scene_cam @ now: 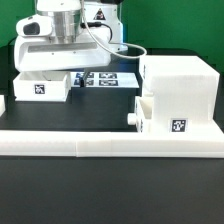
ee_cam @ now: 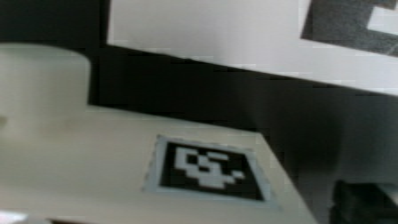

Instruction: Assemble drawer

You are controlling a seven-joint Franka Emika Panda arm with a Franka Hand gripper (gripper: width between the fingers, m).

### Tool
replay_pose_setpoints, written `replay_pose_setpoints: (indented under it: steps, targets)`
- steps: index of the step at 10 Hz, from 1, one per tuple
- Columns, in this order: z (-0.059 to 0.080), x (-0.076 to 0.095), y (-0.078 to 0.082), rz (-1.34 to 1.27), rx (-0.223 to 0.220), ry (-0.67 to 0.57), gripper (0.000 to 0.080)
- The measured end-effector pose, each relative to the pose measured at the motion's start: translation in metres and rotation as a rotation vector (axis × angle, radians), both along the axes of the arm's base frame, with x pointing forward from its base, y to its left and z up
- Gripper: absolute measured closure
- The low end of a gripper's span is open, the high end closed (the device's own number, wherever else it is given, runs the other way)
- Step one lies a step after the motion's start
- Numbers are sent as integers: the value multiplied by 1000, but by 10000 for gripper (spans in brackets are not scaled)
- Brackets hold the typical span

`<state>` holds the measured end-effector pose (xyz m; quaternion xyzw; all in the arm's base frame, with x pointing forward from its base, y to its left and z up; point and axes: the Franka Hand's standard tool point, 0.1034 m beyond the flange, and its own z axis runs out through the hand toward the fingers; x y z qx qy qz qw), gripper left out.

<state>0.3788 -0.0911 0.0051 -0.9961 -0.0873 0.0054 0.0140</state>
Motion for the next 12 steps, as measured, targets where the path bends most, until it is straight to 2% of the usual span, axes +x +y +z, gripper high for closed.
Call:
replay_pose_setpoints:
  steps: [1,2,3,4,5,12]
  targets:
    - [0,0,0,4,0,0,263]
    - [0,0,0,5,0,0,447]
    - [0,0,0,5,0,0,582]
    - [0,0,0,5,0,0,582]
    - [0,0,0,6,0,0,741]
    - [1,1,2,18,0,-1,757]
